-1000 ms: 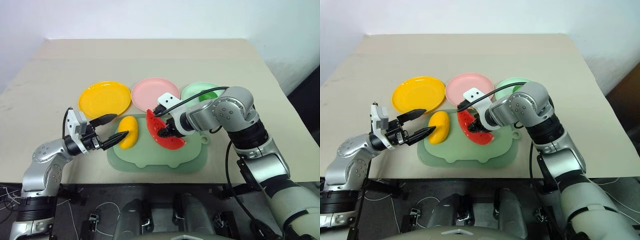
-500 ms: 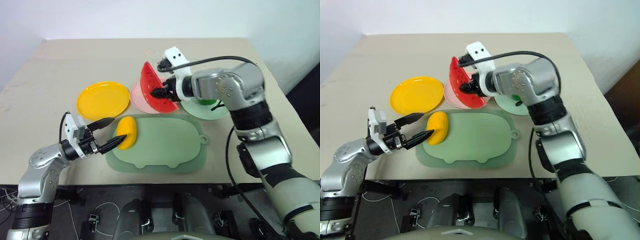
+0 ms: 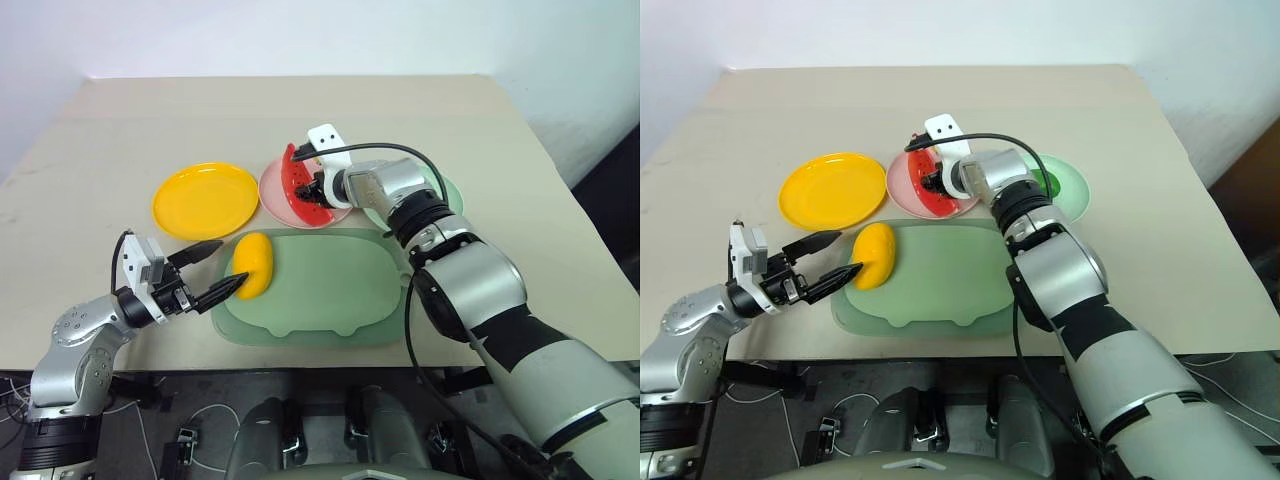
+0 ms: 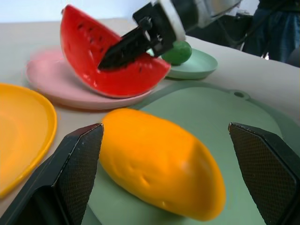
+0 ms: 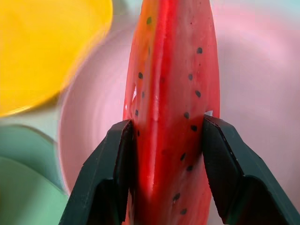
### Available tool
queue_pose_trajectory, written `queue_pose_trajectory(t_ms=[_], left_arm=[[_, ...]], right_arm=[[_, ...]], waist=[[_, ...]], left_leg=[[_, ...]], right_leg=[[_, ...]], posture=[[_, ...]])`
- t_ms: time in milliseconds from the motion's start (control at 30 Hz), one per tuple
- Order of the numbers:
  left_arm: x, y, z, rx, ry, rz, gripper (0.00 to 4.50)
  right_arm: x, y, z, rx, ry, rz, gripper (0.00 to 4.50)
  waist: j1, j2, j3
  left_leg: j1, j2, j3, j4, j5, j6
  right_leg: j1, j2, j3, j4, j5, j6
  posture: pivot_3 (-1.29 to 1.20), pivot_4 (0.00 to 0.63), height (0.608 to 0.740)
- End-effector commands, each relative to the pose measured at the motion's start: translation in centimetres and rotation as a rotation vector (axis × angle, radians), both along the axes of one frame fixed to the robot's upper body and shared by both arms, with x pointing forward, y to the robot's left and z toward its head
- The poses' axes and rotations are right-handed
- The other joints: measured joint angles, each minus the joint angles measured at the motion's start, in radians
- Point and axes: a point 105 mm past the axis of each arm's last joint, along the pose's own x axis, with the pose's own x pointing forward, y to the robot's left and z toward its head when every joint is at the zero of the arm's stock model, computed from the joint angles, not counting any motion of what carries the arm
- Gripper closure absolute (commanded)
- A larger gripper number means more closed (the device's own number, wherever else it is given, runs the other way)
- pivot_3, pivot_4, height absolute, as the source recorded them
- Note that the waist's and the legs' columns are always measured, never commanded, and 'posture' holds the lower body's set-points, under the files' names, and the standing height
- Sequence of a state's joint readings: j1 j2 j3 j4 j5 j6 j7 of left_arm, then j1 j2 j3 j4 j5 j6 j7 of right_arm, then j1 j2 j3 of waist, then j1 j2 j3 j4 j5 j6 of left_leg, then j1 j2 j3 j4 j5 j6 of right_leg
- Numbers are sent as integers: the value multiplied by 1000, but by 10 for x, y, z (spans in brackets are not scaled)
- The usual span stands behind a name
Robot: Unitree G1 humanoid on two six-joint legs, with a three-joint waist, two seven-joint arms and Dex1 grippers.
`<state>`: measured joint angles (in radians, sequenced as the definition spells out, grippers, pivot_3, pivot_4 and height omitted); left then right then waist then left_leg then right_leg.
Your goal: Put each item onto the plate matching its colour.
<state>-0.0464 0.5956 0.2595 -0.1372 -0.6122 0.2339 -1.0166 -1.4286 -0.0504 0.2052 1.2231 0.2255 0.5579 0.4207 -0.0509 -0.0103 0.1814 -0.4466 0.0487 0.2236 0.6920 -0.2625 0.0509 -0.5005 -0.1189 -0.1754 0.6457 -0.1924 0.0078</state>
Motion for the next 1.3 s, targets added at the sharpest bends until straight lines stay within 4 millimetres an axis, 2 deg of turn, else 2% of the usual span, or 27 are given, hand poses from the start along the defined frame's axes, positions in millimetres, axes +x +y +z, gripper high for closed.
queue_pose_trajectory(t_ms=[33, 133, 367, 400, 467, 567, 700, 767, 833, 933, 1067, 1133, 1300], left_arm=[[-4, 0, 15, 3, -66, 3, 0], [-6, 1, 16, 2, -66, 9, 0], [-8, 8, 7, 3, -52, 22, 0], [-8, 9, 6, 4, -51, 23, 0], [-8, 11, 3, 5, -48, 22, 0], [-6, 13, 2, 1, -50, 18, 0], [-5, 16, 2, -4, -57, 15, 0], [-3, 17, 6, -30, -66, 24, 0], [-3, 18, 9, -42, -71, 28, 0], [-2, 20, 11, -35, -71, 30, 0], [-2, 21, 12, -35, -65, 32, 0], [-3, 21, 11, -31, -60, 33, 0], [2, 9, 14, -65, -56, 49, 0]], right_arm=[[2, 6, 8, 1, -43, 6, 2620], [2, 8, 6, -7, -58, 10, 2620], [5, 10, 27, 23, -96, 19, 249], [5, 10, 31, 33, -99, 22, 70], [5, 10, 43, 49, -112, 37, 70], [2, 10, 71, 104, -137, 79, 70], [-2, 5, 94, 146, -142, 121, 70], [-7, 0, 106, 182, -155, 163, 70], [-19, -15, 114, 213, -172, 203, 70], [-42, -36, 113, 231, -213, 235, 70], [-74, -54, 104, 255, -227, 257, 70], [-84, -58, 99, 253, -223, 258, 70], [-104, -78, 61, 203, -130, 211, 70]], waist=[[0, 0, 0], [-2, 0, 0], [-13, 0, 0], [-17, 0, 0], [-20, 0, 0], [-20, 0, 0], [-18, 0, 0], [-18, 0, 0], [-15, 0, 0], [-9, -1, -1], [-9, -1, 0], [-13, 0, 0], [-6, -1, -1]], left_leg=[[0, 0, 0, 0, 0, 0], [0, 0, 0, 0, 0, 0], [-1, 0, -1, 0, 0, -1], [-1, 0, -1, 0, 0, -1], [-2, 0, -1, 0, 0, -1], [-3, 0, -1, 0, 1, -1], [-3, 0, -1, 0, 1, -1], [-3, 0, -1, 0, 1, -1], [-3, 0, -2, 0, 1, -1], [-4, -1, -4, 0, 0, -1], [-4, -1, -4, 1, 0, -1], [-3, -1, -3, 1, 0, -1], [-3, -1, -4, 0, 0, -1]], right_leg=[[0, 0, 0, 0, 0, 0], [0, 0, 0, 0, 0, 0], [-1, 0, 0, 1, 0, 0], [-2, 0, 0, 1, 0, 0], [-3, 0, 0, 1, 0, 0], [-3, 0, 0, 2, 0, 0], [-3, -1, 0, 1, 0, 0], [-3, -1, 0, 1, 0, -1], [-4, -1, 0, 1, 0, -1], [-2, -2, 0, 1, 0, -1], [-3, -2, -1, 1, 0, -1], [-3, -2, -1, 2, 0, -1], [-2, -2, -1, 0, 0, -1]], posture=[[0, 150, 696], [0, 150, 696], [0, 150, 696], [0, 150, 696], [0, 150, 696], [0, 150, 696], [0, 150, 696], [0, 150, 696], [0, 150, 696], [0, 150, 696], [0, 150, 696], [0, 150, 696], [0, 150, 696]])
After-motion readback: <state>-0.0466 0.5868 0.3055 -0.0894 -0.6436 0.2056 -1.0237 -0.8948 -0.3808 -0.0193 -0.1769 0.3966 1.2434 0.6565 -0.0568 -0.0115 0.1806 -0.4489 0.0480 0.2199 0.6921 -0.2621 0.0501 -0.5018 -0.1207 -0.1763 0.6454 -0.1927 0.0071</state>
